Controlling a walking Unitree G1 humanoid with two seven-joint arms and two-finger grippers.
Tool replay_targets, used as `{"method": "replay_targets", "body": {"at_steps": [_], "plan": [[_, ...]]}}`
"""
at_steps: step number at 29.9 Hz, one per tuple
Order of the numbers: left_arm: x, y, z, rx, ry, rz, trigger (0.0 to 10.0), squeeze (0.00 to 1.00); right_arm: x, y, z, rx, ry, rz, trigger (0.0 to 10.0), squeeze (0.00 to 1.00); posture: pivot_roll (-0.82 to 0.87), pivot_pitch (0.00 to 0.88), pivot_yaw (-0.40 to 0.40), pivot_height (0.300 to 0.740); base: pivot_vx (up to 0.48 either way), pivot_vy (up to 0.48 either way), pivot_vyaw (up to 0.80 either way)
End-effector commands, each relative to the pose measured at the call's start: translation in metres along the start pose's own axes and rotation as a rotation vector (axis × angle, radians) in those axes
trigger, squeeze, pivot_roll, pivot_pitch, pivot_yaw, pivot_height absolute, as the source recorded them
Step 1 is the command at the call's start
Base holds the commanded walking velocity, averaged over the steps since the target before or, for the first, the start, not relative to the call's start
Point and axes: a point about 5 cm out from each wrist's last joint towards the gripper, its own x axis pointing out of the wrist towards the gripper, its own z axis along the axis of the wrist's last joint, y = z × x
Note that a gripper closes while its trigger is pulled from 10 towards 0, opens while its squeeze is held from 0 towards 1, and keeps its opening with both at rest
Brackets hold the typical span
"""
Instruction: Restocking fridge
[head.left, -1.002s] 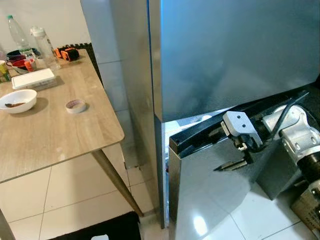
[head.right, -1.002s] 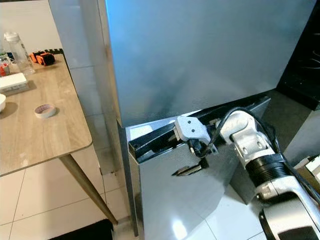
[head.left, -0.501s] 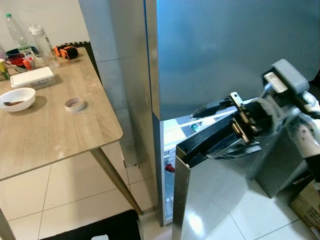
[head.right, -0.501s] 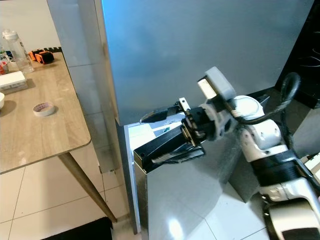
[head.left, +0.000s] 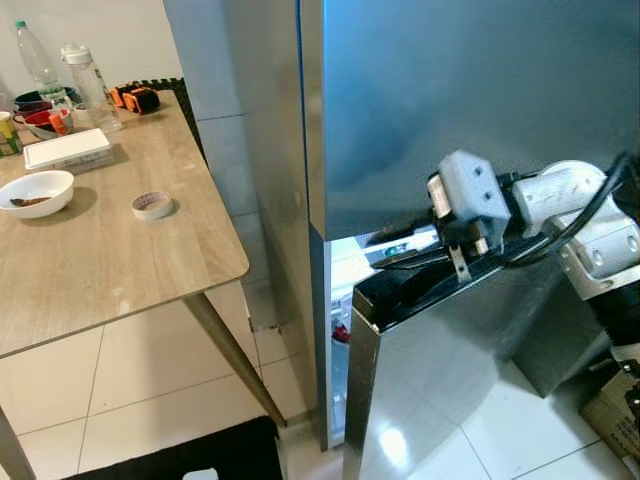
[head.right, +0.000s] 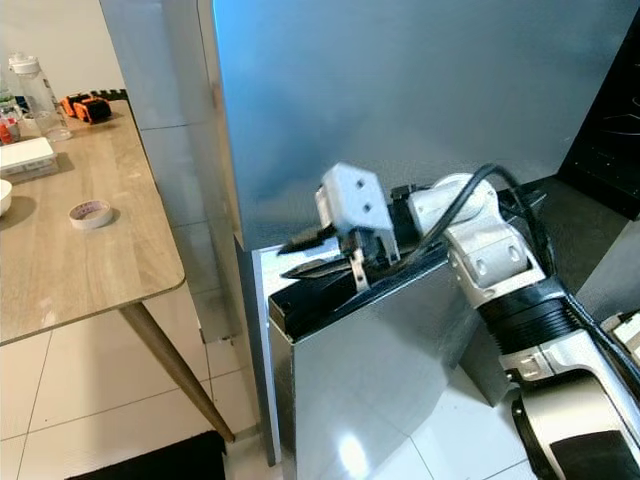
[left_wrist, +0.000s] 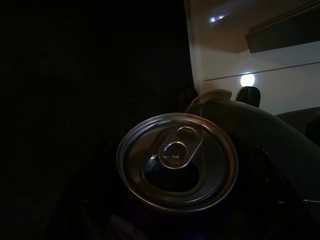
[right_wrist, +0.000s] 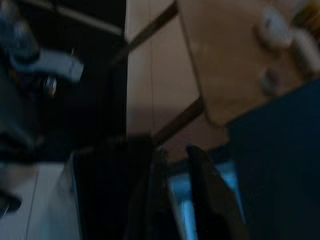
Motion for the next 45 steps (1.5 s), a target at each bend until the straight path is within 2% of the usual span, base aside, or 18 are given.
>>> {"method": "replay_targets", "body": {"at_steps": [1,2,4,11,12,13,18,25,30,32,33,37,40,43,45], "plan": [[0.0,-0.005,-0.005,-0.013,0.016,-0.007,10.0,0.0,0.0,-0.002,0.0,-0.027,0.044,0.001,0.0,0.0,-0.09,0.0,-0.016,0.74,0.0,0.0,0.0],[0.0,-0.005,-0.005,-0.014,0.016,-0.006,10.0,0.0,0.002,-0.001,-0.007,-0.036,0.103,0.002,0.0,0.0,-0.09,0.0,-0.016,0.74,0.0,0.0,0.0],[0.0,-0.005,-0.005,-0.015,0.015,-0.003,10.0,0.0,0.009,0.004,-0.013,-0.027,0.136,0.026,0.0,0.0,-0.09,0.0,-0.016,0.74,0.0,0.0,0.0],[0.0,-0.006,-0.005,-0.014,0.013,-0.004,10.0,0.0,0.011,0.01,-0.021,-0.013,0.178,0.058,0.0,0.0,-0.09,0.0,-0.02,0.74,0.0,0.0,0.0],[0.0,-0.006,-0.005,-0.014,0.013,-0.005,10.0,0.0,0.011,0.014,-0.023,0.001,0.189,0.094,1.7,0.0,-0.09,0.0,-0.02,0.74,0.0,0.0,0.0],[0.001,-0.006,-0.005,-0.014,0.013,-0.005,10.0,0.0,0.01,0.019,-0.027,0.026,0.206,0.131,10.0,0.0,-0.09,0.0,-0.02,0.74,0.0,0.0,0.0],[0.001,-0.006,-0.004,-0.014,0.011,-0.004,10.0,0.0,0.002,0.032,-0.041,0.084,0.295,0.204,10.0,0.0,-0.09,0.0,-0.02,0.74,0.0,0.0,0.0],[0.001,-0.006,-0.004,-0.015,0.012,-0.004,10.0,0.0,-0.004,0.034,-0.043,0.101,0.314,0.223,10.0,0.0,-0.09,0.0,-0.02,0.74,0.0,0.0,0.0],[0.001,-0.008,-0.005,-0.017,0.013,-0.007,10.0,0.0,-0.016,0.033,-0.05,0.116,0.4,0.21,10.0,0.0,-0.09,0.0,-0.028,0.74,0.0,0.0,0.0],[0.001,-0.009,-0.006,-0.017,0.015,-0.009,10.0,0.0,-0.029,0.027,-0.055,0.123,0.476,0.157,10.0,0.0,-0.09,0.0,-0.028,0.74,0.0,0.0,0.0],[0.001,-0.009,-0.006,-0.017,0.015,-0.009,10.0,0.0,-0.029,0.027,-0.055,0.123,0.476,0.157,10.0,0.0,-0.09,0.0,-0.028,0.74,0.0,0.0,0.0],[0.001,-0.01,-0.007,-0.019,0.019,-0.009,10.0,0.0,-0.048,0.023,-0.059,0.141,0.539,0.1,10.0,0.0,-0.1,0.0,-0.035,0.74,0.0,0.0,0.0],[0.0,-0.01,-0.009,-0.023,0.022,-0.008,10.0,0.0,-0.07,0.024,-0.065,0.171,0.617,0.07,10.0,0.0,-0.1,0.0,-0.035,0.74,0.0,0.0,0.0],[0.0,-0.01,-0.01,-0.023,0.024,-0.007,10.0,0.0,-0.078,0.025,-0.066,0.187,0.642,0.066,10.0,0.0,-0.1,0.0,-0.035,0.74,0.0,0.0,0.0],[0.0,-0.009,-0.01,-0.024,0.024,-0.006,10.0,0.0,-0.09,0.029,-0.069,0.21,0.68,0.066,10.0,0.0,-0.1,0.0,-0.034,0.74,0.0,0.0,0.0]]}}
